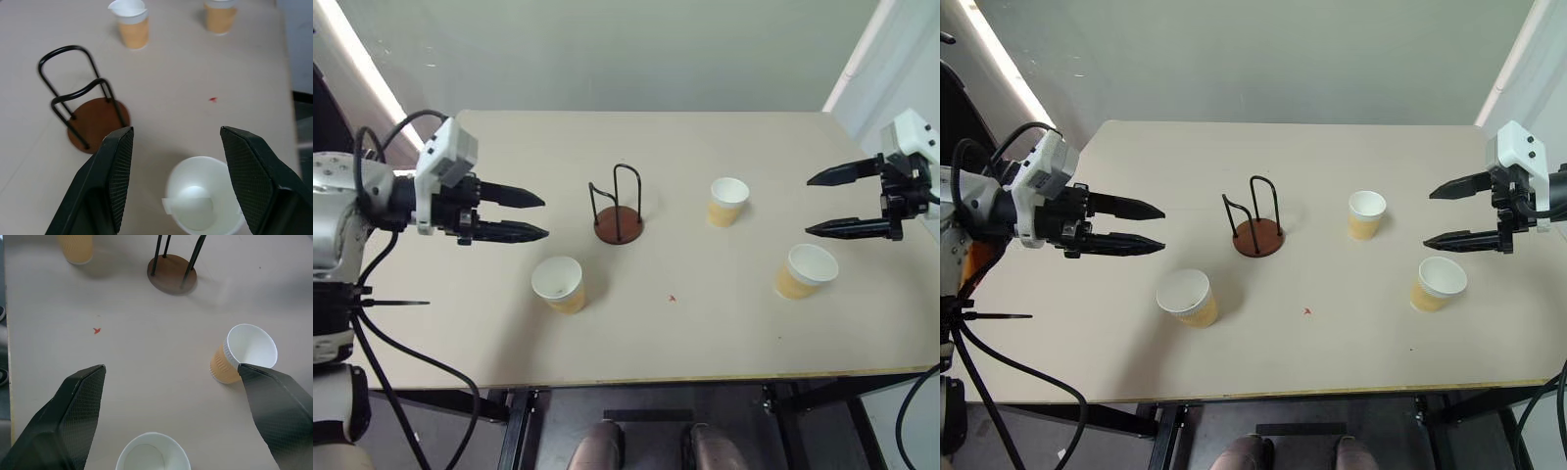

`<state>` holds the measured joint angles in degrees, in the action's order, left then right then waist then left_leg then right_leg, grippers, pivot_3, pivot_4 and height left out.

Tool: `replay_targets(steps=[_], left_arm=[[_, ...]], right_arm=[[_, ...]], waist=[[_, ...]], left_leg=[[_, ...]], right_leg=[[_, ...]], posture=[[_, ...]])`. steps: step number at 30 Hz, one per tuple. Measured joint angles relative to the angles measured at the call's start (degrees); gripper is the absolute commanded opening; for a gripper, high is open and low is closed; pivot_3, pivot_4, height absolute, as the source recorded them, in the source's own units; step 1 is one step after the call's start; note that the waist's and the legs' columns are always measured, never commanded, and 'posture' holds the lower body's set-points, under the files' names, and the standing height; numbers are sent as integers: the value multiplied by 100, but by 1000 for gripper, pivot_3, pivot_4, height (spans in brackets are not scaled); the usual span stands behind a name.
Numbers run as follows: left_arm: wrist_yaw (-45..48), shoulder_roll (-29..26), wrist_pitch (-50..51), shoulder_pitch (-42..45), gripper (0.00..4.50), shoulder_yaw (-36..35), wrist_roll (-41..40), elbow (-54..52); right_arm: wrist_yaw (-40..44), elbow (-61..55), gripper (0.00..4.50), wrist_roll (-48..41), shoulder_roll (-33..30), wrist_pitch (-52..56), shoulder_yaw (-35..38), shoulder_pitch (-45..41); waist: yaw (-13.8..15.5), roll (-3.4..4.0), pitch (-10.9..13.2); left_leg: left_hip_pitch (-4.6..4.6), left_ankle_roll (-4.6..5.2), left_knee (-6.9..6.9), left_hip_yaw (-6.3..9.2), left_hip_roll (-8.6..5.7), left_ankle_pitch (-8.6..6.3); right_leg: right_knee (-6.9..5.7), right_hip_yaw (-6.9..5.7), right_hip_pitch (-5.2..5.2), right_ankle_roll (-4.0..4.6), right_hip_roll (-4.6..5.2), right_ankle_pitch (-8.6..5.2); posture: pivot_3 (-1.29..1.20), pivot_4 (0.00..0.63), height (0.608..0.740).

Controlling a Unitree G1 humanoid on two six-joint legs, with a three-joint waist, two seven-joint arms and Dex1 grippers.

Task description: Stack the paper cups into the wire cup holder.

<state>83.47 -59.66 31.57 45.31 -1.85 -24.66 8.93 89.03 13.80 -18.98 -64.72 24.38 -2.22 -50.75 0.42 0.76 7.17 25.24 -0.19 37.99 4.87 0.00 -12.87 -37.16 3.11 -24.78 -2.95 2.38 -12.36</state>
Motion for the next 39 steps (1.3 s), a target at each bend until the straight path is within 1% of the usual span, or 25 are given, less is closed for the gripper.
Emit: replay_targets(steps=[4,9,11,14,20,27,33,39], left_arm=[[-295,254,-159,150,3006,283,317,145],[-944,714,-447,363,3006,635,924,410],[-1285,939,-598,386,3006,809,1260,678],[-1548,1191,-765,426,3006,931,1521,1139],[-2024,1787,-1015,904,3006,969,1855,2155],[-2377,2457,-1228,1719,3006,1188,2317,3382],[-2747,2796,-1479,1957,3006,1339,2714,4140],[-2790,2865,-1545,2141,3006,1338,2844,4442]], right_arm=[[-58,-190,4500,-48,11,155,65,110],[-412,-1073,4500,-423,79,691,357,681],[-636,-1502,4500,-606,102,939,513,861],[-869,-1920,4500,-793,103,1171,648,1042],[-1100,-2140,4500,-910,72,1325,785,1218],[-1179,-2252,4500,-1027,-46,1424,835,1269],[-1269,-2379,4500,-1133,-142,1503,1008,1446],[-1382,-2525,4500,-1232,-194,1561,1108,1597]], waist=[[3,0,0],[6,0,0],[4,0,0],[5,-2,1],[36,-3,2],[47,-5,3],[50,-8,5],[59,-9,5]], left_leg=[[-1,0,4,0,-1,0],[-5,-2,3,-6,-1,2],[-8,-7,2,-8,1,5],[-7,-11,4,-9,1,8],[-7,10,9,-13,-3,16],[-7,16,13,-22,-6,20],[-6,-2,14,-37,-5,38],[-3,-8,16,-42,-11,41]], right_leg=[[3,0,6,-1,0,2],[9,-1,14,-17,0,10],[11,0,15,-28,1,16],[15,1,16,-31,0,18],[20,1,26,-47,5,27],[23,5,29,-59,7,34],[26,15,28,-78,7,27],[27,26,29,-100,8,14]], posture=[[0,150,740],[0,150,740],[0,150,740],[0,150,740],[0,150,740],[0,150,740],[0,150,740],[0,150,740]])
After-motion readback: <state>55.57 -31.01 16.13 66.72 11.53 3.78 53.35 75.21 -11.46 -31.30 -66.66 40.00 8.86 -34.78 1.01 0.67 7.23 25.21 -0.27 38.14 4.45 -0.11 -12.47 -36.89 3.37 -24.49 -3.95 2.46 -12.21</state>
